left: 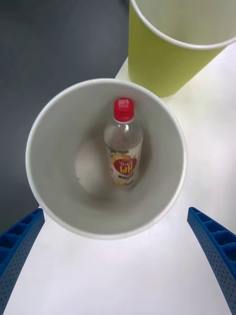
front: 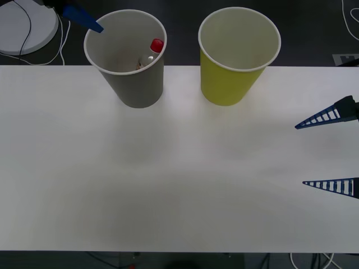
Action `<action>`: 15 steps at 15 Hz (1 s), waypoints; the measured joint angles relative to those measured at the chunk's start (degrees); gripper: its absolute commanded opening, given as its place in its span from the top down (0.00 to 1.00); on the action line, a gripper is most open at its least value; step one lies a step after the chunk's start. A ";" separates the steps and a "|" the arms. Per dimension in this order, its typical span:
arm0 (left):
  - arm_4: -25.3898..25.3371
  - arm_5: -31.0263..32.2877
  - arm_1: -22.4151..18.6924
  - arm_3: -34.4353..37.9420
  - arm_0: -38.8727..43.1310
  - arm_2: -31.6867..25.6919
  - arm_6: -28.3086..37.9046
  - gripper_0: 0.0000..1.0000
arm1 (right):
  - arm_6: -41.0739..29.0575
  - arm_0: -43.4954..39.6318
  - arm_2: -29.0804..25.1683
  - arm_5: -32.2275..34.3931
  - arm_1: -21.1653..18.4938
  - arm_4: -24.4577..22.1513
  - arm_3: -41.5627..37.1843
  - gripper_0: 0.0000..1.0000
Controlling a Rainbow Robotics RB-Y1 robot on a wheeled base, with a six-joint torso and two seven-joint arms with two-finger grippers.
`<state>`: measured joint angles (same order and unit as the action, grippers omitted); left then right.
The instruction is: Put the can into the green bin and the plastic bottle into the gray bin
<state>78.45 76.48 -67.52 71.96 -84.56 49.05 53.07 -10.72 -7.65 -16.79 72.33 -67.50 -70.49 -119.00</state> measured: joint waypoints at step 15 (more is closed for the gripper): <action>-28.62 -8.06 -21.14 11.08 20.30 -0.74 -23.82 0.00 | 0.00 0.00 0.00 0.00 0.00 0.00 0.00 0.00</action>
<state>49.83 68.42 -88.66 83.04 -64.26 48.32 29.25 -10.72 -7.65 -16.79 72.33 -67.50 -70.49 -119.00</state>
